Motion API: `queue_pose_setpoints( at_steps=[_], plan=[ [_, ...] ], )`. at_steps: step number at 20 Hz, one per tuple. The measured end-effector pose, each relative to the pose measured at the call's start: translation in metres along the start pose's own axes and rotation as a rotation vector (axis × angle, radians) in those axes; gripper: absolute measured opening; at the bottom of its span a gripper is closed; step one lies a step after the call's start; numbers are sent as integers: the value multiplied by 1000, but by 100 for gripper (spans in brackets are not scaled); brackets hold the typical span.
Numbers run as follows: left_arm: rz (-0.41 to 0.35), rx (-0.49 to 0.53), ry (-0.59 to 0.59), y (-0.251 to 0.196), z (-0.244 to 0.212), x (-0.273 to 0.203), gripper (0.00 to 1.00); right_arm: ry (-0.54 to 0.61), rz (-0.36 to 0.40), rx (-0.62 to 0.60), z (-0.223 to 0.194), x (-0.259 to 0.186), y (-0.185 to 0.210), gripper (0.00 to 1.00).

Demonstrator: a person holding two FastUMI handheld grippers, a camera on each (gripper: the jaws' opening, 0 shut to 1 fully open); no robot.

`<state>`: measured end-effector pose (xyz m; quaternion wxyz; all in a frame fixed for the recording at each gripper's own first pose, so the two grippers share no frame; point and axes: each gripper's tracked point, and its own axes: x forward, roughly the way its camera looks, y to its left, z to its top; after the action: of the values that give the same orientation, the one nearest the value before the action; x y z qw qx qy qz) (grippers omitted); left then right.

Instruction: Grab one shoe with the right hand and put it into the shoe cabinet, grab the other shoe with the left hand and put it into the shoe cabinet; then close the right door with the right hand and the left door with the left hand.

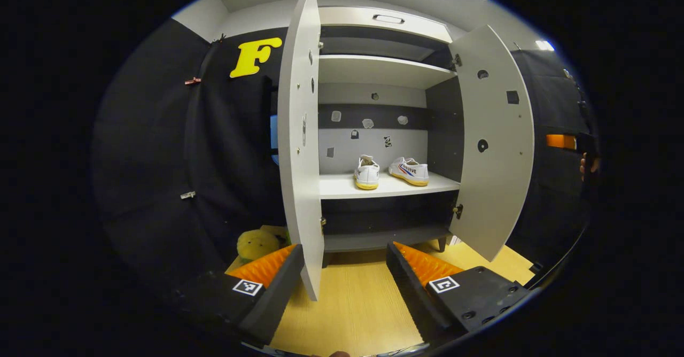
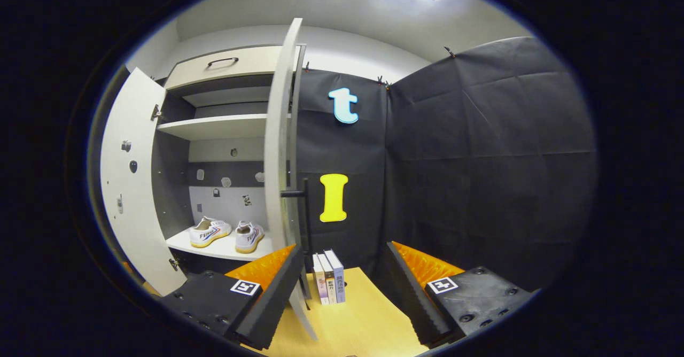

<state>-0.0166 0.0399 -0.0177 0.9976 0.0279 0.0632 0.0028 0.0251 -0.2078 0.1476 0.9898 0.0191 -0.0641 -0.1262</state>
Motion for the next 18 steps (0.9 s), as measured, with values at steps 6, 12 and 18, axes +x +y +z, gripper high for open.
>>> queue_pose_setpoints(
  at_steps=[6,12,18],
  plan=[
    [81,-8,26,-4,-9,1,97,3,24,-34,8,72,-28,98],
    [110,2,38,-20,-9,0,97,47,129,-46,-11,104,-12,98],
    [117,-36,69,-21,-16,2,97,52,174,-63,-16,107,-2,95]
  ],
)
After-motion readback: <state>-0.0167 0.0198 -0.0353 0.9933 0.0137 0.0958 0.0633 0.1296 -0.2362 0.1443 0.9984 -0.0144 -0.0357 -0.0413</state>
